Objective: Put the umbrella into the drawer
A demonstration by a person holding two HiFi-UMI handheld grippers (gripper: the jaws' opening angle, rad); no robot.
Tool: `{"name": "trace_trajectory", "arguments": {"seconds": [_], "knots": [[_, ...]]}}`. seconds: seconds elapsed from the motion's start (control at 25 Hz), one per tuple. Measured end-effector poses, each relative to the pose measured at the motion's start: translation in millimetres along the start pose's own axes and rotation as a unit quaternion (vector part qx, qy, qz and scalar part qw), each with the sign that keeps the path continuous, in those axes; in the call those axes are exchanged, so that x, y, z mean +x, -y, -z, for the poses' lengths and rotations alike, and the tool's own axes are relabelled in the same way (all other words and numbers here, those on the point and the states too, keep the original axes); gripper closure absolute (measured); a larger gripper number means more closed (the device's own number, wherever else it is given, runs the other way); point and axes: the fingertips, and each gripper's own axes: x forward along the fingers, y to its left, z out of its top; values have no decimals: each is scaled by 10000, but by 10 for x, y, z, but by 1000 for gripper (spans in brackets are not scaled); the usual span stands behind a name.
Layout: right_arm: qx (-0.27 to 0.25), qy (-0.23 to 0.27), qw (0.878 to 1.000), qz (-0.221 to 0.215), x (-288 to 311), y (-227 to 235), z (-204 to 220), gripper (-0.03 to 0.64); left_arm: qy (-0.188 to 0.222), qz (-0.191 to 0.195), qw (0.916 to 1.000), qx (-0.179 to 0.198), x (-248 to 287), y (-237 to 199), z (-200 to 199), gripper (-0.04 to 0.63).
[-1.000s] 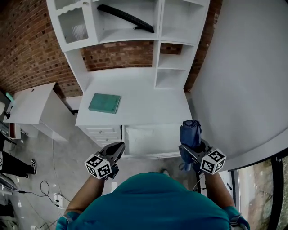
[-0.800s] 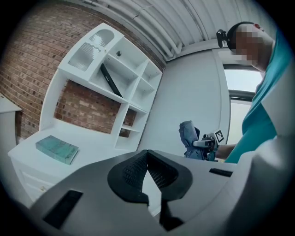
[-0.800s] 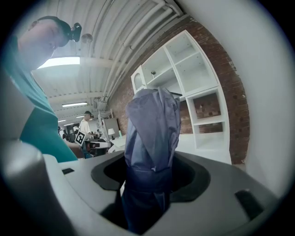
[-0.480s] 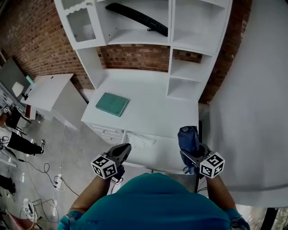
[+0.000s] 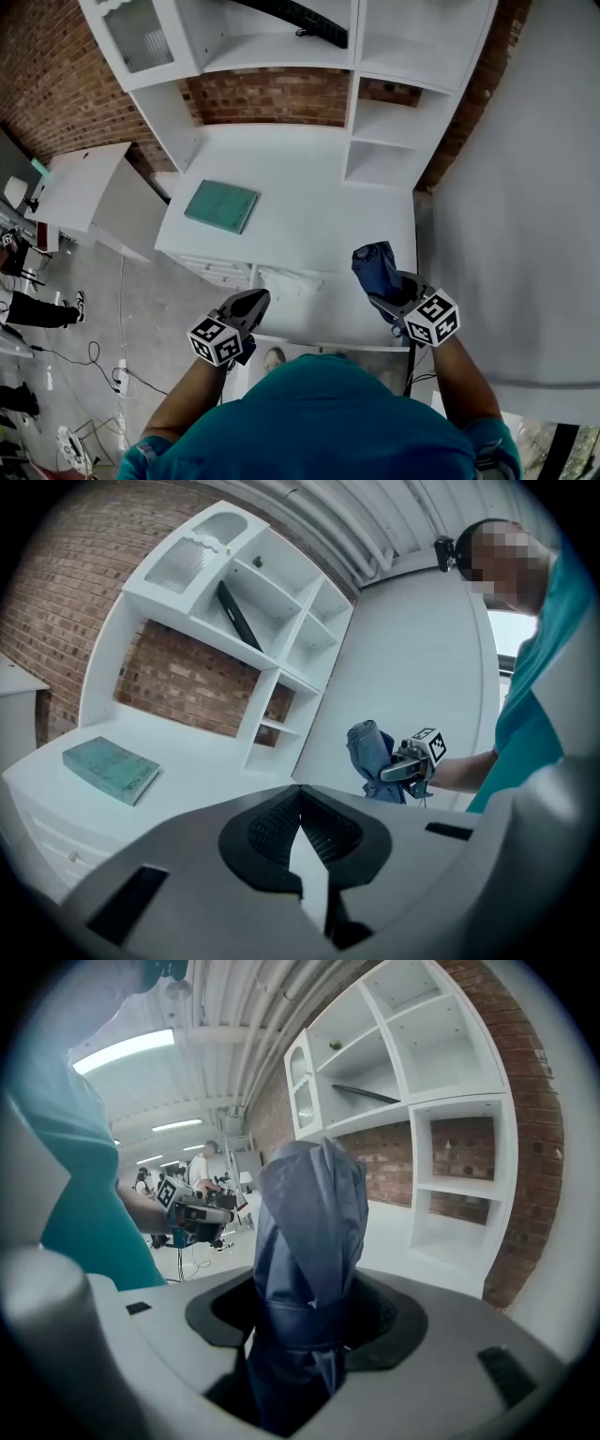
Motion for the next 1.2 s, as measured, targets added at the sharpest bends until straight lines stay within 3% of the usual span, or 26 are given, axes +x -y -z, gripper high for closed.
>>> {"name": "trace_trajectory", "arguments": {"seconds": [0.24, 0.44, 0.88, 1.2], "knots": [[-234, -753, 9968, -127, 512, -22, 230, 356, -258, 125, 9996, -80, 50, -242, 229, 586], [-499, -1481, 9868, -435, 962, -102, 639, 356, -478, 101, 9985, -252, 65, -404, 474, 586], [-742, -2883, 9498, -964, 1785, -338, 1806, 356, -828, 219, 9954, -436, 53, -559, 957, 586], [-905, -3595, 9230, -1034, 2150, -330, 2506, 356, -971, 362, 9937, -422, 180, -614, 1182, 586]]}}
